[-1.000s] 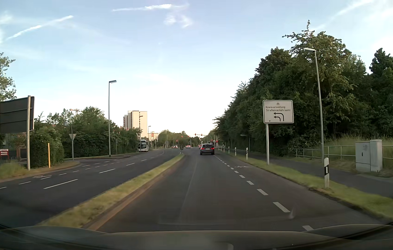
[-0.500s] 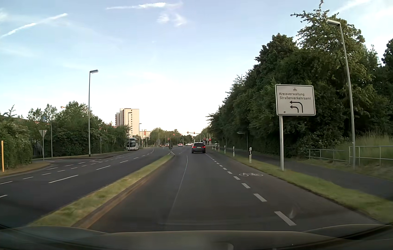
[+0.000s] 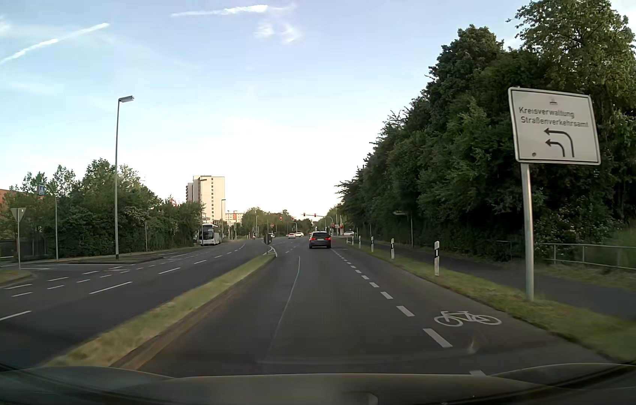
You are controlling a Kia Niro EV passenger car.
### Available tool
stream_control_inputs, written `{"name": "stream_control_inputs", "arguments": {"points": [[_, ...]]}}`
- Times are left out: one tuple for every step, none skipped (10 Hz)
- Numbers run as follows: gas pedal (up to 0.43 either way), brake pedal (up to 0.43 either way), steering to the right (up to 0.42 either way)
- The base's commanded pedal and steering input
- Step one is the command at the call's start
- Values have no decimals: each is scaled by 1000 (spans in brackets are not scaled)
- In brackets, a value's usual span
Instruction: Follow the waypoints while adhering to traffic rules and regulations
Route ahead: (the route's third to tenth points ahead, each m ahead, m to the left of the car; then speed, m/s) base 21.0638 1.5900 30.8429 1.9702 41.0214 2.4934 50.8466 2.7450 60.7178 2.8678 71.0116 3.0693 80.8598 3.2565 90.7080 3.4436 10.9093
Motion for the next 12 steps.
{"name": "stream_control_inputs", "arguments": {"points": [[260,0,-12],[260,0,-12],[240,0,-12],[228,0,-11],[220,0,-11],[209,0,-11],[197,0,-9],[177,0,-9],[169,0,-5],[169,0,-4],[169,0,-3],[169,0,-3]]}}
